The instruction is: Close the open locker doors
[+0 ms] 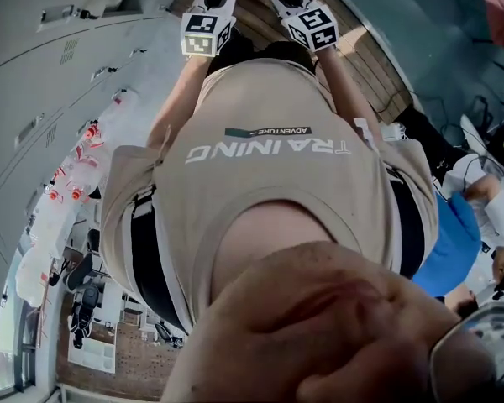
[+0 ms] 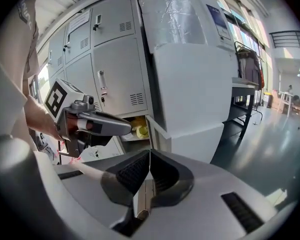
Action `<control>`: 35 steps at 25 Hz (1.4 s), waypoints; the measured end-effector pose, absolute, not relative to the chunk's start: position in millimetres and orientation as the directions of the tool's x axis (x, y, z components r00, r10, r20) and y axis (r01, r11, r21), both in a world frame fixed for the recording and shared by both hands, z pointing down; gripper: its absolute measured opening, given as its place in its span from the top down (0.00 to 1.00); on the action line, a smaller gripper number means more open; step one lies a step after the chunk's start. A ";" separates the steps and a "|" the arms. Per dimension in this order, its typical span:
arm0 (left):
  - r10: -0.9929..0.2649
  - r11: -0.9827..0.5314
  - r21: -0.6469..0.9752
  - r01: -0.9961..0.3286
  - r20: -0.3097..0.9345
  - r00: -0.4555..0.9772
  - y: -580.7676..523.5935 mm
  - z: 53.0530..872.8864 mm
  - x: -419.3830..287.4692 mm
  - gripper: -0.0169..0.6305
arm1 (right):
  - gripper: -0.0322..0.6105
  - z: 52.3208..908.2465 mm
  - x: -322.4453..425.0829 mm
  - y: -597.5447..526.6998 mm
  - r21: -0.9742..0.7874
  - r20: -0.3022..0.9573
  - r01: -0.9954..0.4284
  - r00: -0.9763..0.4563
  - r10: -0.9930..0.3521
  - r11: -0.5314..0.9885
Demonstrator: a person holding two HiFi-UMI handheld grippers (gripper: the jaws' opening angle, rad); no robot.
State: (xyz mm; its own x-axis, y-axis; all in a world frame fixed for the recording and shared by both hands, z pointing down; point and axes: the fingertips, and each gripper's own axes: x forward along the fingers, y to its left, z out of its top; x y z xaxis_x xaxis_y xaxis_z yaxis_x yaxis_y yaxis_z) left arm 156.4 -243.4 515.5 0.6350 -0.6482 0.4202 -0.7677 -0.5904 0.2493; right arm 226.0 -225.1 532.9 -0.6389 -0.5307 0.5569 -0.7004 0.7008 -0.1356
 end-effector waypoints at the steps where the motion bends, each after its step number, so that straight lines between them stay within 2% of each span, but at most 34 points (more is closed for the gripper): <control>1: -0.661 -0.578 0.252 -0.776 0.414 0.626 -248.0 511.4 150.5 0.98 | 0.93 529.0 219.5 -232.7 -0.126 0.560 -0.690 -0.642 -0.523 0.713; 8: -0.709 -0.505 0.302 -0.809 0.389 0.588 -256.1 503.4 135.8 0.98 | 0.93 528.3 185.0 -250.2 -0.108 0.622 -0.571 -0.677 -0.393 0.814; 13: -0.734 -0.475 0.290 -0.831 0.391 0.556 -264.3 502.5 132.4 0.98 | 0.93 539.5 185.7 -270.4 -0.137 0.632 -0.555 -0.687 -0.360 0.820; 29: -0.776 -0.215 0.212 -0.953 0.556 0.299 -314.5 508.6 127.1 0.98 | 0.93 583.3 192.0 -359.1 -0.217 0.639 -0.355 -0.756 -0.142 0.909; 35: -0.787 -0.093 0.214 -0.972 0.583 0.203 -328.9 509.6 126.7 0.98 | 0.93 604.2 184.5 -372.2 -0.247 0.655 -0.226 -0.756 -0.010 0.942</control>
